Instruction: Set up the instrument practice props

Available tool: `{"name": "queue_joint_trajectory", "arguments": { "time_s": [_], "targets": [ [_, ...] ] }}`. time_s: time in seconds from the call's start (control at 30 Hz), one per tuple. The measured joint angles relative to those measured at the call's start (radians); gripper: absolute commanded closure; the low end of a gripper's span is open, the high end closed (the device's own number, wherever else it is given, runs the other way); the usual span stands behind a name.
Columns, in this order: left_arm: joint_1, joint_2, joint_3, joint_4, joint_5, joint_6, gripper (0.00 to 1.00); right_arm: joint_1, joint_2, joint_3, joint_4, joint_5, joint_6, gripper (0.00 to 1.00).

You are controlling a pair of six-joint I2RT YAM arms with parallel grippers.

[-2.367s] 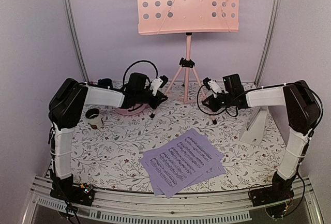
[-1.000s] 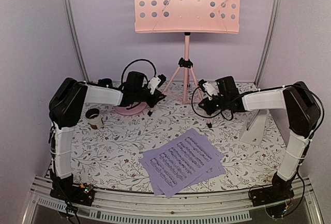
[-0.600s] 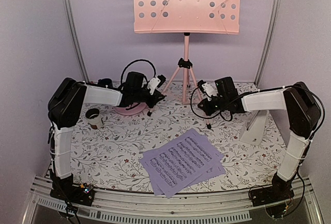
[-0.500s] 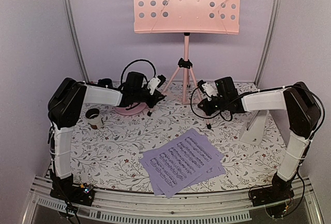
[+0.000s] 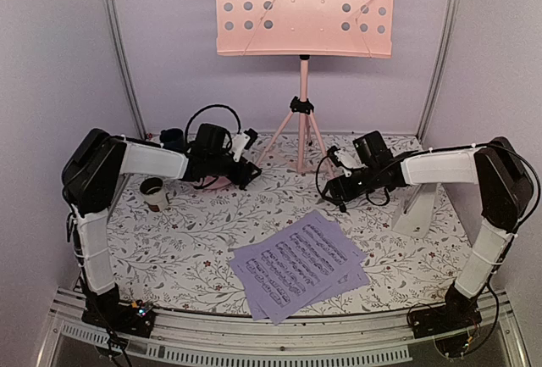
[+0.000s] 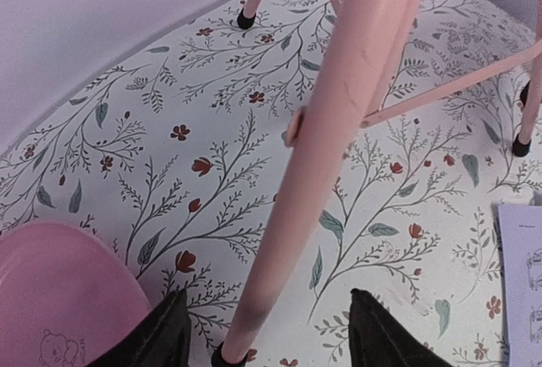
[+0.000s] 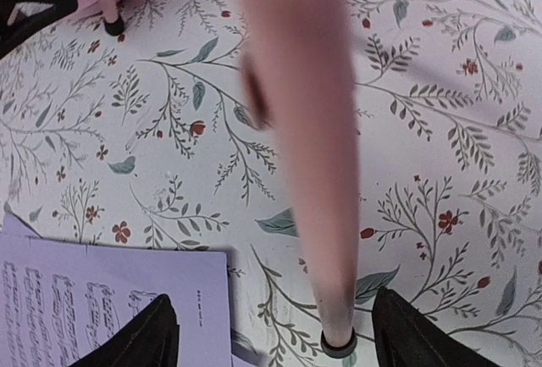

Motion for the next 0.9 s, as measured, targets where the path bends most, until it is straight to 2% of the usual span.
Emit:
{"name": "queue_joint_trajectory", "arguments": {
  "time_s": [0.03, 0.13, 0.33, 0.43, 0.63, 0.9],
  "targets": [
    [0.000, -0.024, -0.024, 0.001, -0.005, -0.007, 0.30, 0.000, -0.013, -0.002, -0.006, -0.003, 0.011, 0.07],
    [0.000, -0.106, -0.097, 0.005, -0.016, -0.024, 0.28, 0.000, -0.077, -0.004, -0.015, -0.019, 0.025, 0.03],
    [-0.014, -0.280, -0.232, 0.035, -0.014, -0.064, 0.30, 0.000, -0.218, -0.012, -0.019, -0.052, 0.055, 0.05],
    [-0.058, -0.323, -0.295, 0.044, -0.013, -0.072, 0.32, 0.000, -0.275, -0.056, -0.014, -0.098, 0.086, 0.08],
    [-0.252, -0.287, -0.328, 0.036, -0.006, -0.075, 0.36, 0.000, -0.291, -0.198, -0.009, -0.195, 0.163, 0.14],
    [-0.347, -0.142, -0.237, 0.006, -0.011, -0.099, 0.42, 0.000, -0.290, -0.246, -0.002, -0.243, 0.219, 0.20]
  ]
}}
